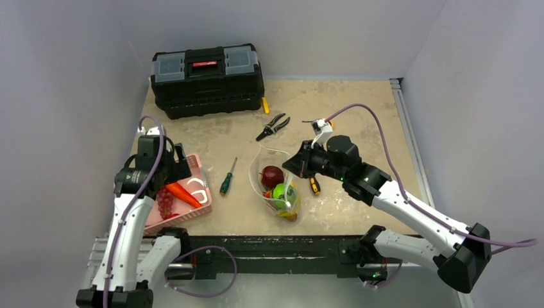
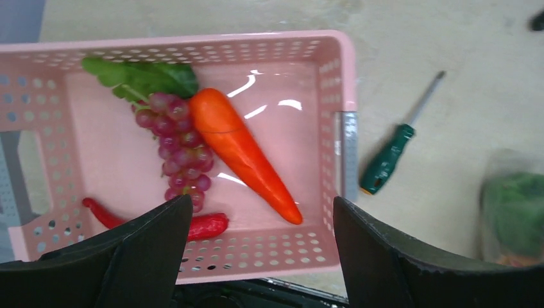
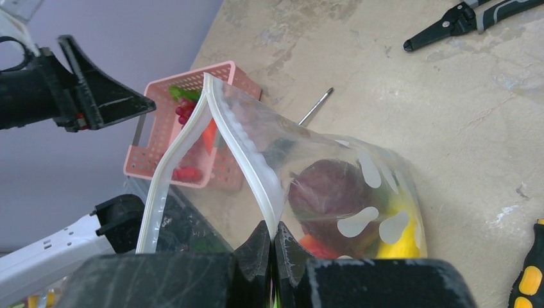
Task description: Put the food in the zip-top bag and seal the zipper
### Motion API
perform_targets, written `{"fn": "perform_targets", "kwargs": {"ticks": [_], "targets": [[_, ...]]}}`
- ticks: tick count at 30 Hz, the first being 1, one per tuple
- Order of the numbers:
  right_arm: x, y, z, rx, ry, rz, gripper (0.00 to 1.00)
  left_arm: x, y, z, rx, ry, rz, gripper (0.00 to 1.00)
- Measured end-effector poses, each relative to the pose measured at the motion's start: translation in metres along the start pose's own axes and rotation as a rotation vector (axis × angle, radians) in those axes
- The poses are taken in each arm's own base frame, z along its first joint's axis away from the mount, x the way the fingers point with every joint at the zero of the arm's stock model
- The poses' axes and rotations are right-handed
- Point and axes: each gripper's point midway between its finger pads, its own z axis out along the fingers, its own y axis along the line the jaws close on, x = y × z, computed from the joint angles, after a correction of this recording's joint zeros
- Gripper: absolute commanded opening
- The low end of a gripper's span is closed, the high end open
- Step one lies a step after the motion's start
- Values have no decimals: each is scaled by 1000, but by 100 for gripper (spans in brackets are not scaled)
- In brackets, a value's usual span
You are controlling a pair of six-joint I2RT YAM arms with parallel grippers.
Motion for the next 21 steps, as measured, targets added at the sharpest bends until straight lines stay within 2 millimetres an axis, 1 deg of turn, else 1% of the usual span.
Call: {"fn": "perform_targets", "kwargs": {"ticks": [1,4,6,8,10,12,14,15,18,21], "targets": [[0,0,1,0,3,-2,0,3,8,8,-43,12,-7,80],[2,2,3,-9,18,-7,0,3,24,24,-128,30,-33,80],[2,2,5,-11,28,-14,0,-1,35,34,-186,35,-59,80],[3,3,7,-13,35,-22,0,-7,48,46,-244,24,-92,77],[3,4,8,-20,43,-27,0,-8,63,57,-298,33,-133,76],[4,4,8,-23,51,-29,0,-8,73,64,-338,48,-181,75],[4,5,9,-25,56,-33,0,-7,78,74,-363,63,-231,78],[5,5,9,-24,58,-35,0,-7,80,78,-375,64,-256,78],[4,5,10,-24,65,-36,0,2,88,86,-423,64,-341,76],[4,6,10,-24,69,-40,0,16,105,88,-498,72,-432,75]]}}
